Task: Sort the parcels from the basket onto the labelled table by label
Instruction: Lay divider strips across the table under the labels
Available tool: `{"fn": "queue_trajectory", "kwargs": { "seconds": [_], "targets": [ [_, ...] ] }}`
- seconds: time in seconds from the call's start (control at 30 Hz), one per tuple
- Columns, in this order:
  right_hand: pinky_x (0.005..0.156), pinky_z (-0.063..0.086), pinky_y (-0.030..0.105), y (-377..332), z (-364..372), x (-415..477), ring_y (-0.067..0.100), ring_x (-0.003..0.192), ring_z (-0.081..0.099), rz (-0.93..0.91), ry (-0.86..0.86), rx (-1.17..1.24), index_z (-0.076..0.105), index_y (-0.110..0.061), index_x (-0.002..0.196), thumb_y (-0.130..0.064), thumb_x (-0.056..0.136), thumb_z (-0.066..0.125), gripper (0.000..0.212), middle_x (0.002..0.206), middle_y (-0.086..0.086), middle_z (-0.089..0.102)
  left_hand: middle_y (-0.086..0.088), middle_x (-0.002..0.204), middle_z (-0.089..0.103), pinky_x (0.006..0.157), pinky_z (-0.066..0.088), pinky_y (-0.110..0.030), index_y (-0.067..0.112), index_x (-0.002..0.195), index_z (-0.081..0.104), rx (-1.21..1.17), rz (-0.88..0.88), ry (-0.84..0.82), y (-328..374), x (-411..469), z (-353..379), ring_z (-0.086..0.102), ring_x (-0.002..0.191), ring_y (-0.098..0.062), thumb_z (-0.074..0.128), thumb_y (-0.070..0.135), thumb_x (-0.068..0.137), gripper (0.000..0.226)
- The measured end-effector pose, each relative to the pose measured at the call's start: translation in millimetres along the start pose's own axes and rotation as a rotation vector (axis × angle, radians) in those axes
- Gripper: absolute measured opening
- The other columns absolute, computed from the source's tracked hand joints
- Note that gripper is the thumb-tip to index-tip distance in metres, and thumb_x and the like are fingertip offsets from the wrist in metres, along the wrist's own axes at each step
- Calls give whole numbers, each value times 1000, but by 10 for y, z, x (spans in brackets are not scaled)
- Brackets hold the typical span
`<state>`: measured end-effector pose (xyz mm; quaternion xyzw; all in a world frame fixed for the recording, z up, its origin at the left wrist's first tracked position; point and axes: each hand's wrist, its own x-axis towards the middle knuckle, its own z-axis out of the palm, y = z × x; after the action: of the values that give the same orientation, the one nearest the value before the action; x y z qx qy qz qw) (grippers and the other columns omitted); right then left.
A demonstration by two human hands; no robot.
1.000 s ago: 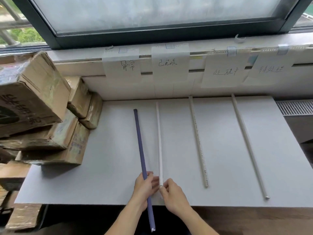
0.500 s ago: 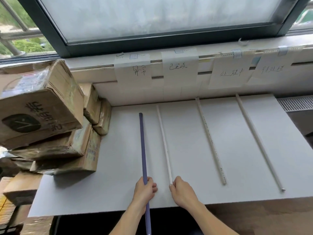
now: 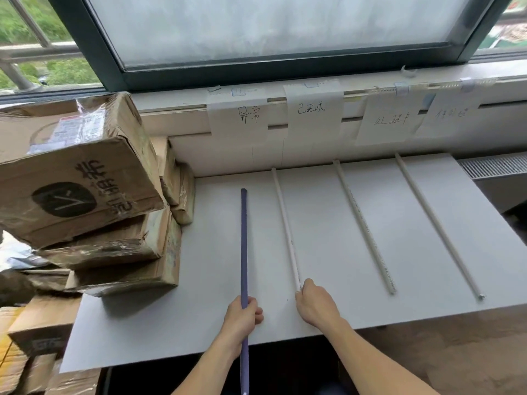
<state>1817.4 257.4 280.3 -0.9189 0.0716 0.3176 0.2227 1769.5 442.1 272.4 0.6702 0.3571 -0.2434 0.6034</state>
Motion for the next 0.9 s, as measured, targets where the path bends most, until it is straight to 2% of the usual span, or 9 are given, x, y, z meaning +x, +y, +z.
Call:
{"fn": "queue_trajectory", "kwargs": {
  "seconds": [0.1,0.2,0.47,0.6,0.9],
  "targets": [
    [68,41,33,-12,8,22,18,77,52,18,17,33,44,-12,103,-25,107,35,16,84,-4,49,-8,89,68,63,47,-20,9,103,59,0,1,0,-9,-20,-46,63,72,-14,48,16,104,13],
    [67,42,33,-20,31,19,19,78,54,24,29,16,43,-13,105,-24,107,34,15,89,-2,53,-8,88,68,67,48,-22,8,104,60,-6,-2,-11,-34,-23,-82,64,74,-14,48,17,104,14],
    [68,43,34,-27,22,16,23,82,55,20,20,-58,48,-10,114,-18,104,33,19,93,1,55,-6,85,67,66,47,-22,11,102,59,-20,-5,-8,-59,-4,-79,62,70,-13,49,18,105,13],
    [66,43,34,-30,1,58,22,79,55,27,34,-75,43,-12,106,-14,103,32,12,91,1,55,-5,87,70,70,48,-24,9,106,60,-13,-10,-2,-64,-9,-77,64,71,-12,49,19,105,15],
    [69,45,33,50,-57,124,24,81,57,33,53,-142,49,-8,117,-14,103,33,22,91,2,56,-6,87,69,69,46,-23,10,102,59,-2,-13,-2,-53,-19,-79,64,72,-12,48,17,105,14]
  ]
}}
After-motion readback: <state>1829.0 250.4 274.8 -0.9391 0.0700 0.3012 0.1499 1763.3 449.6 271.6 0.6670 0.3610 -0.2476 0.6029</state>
